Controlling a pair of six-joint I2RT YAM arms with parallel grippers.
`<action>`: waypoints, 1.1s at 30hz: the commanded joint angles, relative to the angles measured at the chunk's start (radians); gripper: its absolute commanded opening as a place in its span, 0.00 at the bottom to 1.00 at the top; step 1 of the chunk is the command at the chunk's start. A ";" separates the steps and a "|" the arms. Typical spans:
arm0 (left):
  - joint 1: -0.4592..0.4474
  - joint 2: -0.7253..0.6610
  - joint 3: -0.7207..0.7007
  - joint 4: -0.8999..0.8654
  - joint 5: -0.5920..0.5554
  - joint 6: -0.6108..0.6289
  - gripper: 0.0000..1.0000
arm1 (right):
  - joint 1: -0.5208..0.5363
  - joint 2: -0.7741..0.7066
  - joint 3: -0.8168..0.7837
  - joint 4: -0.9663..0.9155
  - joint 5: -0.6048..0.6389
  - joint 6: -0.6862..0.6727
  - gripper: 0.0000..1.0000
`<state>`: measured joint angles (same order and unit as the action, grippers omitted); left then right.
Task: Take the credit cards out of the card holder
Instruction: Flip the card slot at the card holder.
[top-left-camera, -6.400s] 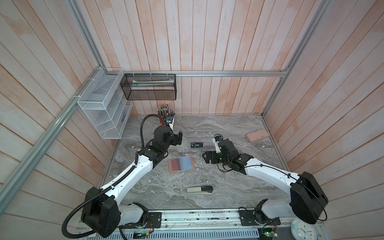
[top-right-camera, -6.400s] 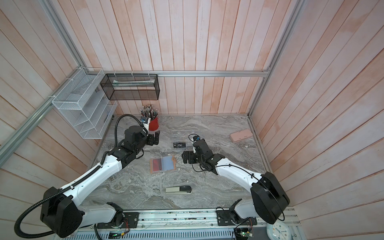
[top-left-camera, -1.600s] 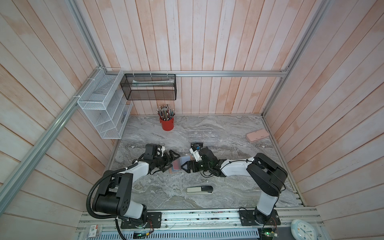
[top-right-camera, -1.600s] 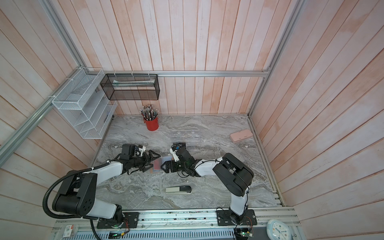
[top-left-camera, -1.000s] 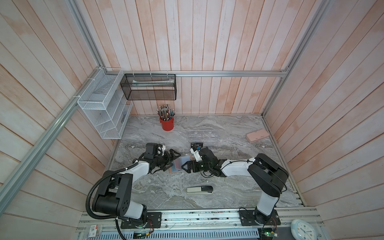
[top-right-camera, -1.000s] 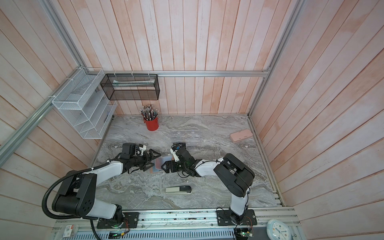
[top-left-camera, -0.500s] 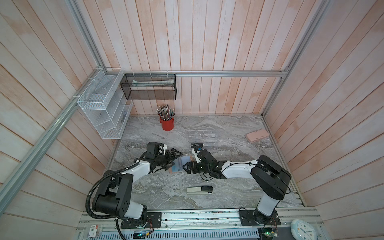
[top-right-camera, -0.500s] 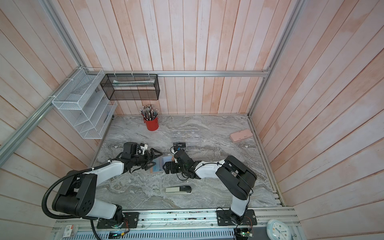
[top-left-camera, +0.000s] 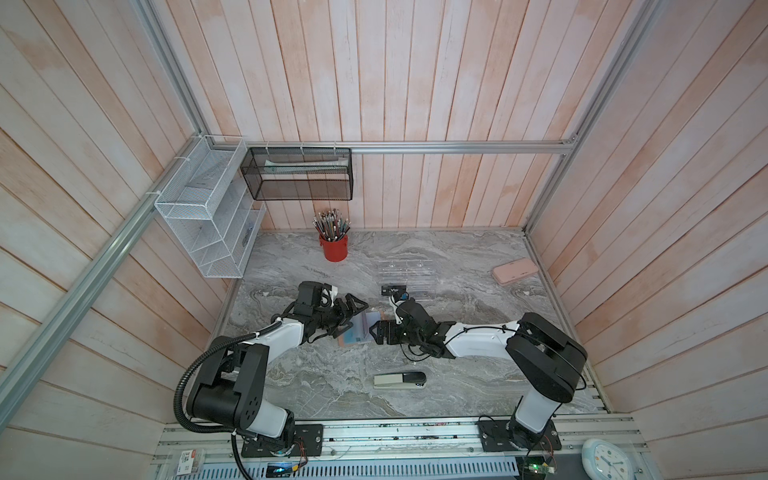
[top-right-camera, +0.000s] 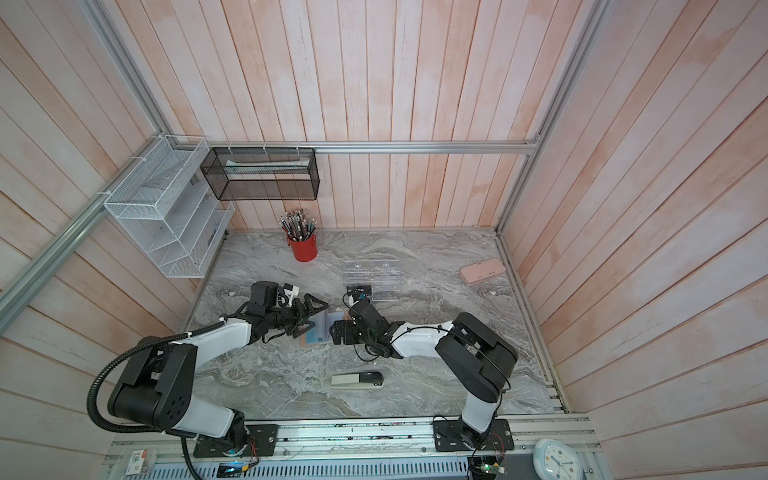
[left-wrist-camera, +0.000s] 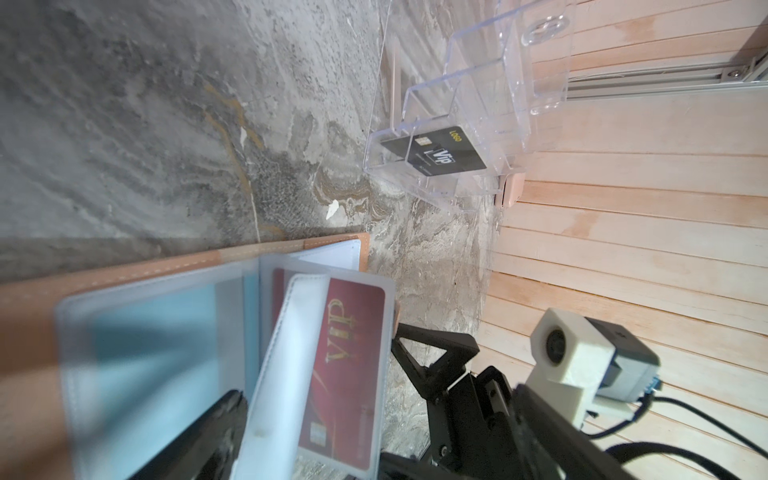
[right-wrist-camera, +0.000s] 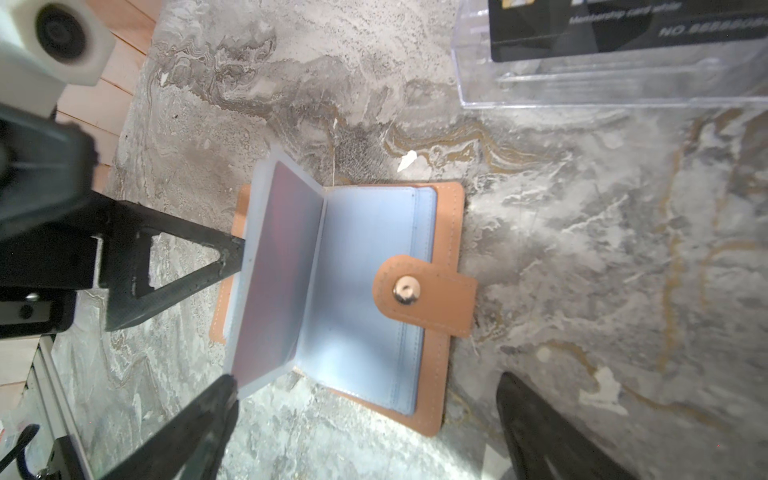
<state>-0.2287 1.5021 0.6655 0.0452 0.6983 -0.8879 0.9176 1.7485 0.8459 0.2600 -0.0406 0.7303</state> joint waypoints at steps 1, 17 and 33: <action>-0.001 -0.006 -0.006 0.015 -0.014 -0.002 1.00 | 0.003 -0.011 -0.011 -0.024 0.025 0.009 0.98; 0.020 -0.030 -0.021 -0.022 -0.020 0.023 1.00 | -0.023 -0.038 -0.030 -0.029 0.005 0.031 0.98; 0.056 -0.063 -0.053 -0.039 -0.016 0.033 1.00 | -0.024 -0.089 -0.023 -0.035 -0.012 -0.007 0.98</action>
<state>-0.1867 1.4708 0.6334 0.0193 0.6914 -0.8787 0.8978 1.6279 0.8055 0.2180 -0.0151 0.7395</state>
